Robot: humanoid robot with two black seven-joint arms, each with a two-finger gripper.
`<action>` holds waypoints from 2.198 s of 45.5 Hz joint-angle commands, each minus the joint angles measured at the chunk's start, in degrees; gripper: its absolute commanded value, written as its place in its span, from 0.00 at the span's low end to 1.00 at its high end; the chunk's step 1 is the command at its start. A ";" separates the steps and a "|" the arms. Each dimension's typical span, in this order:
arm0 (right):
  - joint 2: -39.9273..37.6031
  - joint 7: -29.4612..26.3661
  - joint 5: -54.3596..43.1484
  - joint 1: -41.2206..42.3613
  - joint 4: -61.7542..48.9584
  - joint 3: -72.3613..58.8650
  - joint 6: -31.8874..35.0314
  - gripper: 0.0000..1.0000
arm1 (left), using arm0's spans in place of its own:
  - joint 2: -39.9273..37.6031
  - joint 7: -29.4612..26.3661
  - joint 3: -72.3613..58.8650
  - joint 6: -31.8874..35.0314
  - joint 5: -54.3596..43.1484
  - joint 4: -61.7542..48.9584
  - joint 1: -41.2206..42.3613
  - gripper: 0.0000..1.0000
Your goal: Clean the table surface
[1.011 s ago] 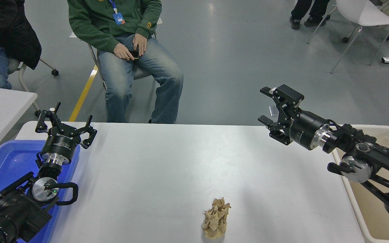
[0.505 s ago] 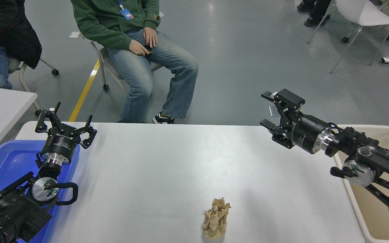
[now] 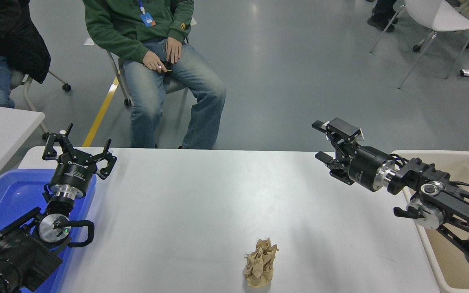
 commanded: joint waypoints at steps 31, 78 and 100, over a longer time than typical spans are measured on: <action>14.78 0.16 17.80 -0.61 -17.55 14.68 -1.89 1.00 | -0.03 0.02 0.00 0.00 -0.09 0.04 0.00 1.00; 15.83 7.10 4.18 -3.25 -16.76 14.69 -1.01 1.00 | -0.03 -0.07 0.00 0.00 0.00 0.04 0.00 1.00; 16.01 7.10 3.74 -3.34 -16.85 14.33 -1.10 1.00 | -0.03 0.02 0.00 0.00 0.00 0.04 0.00 1.00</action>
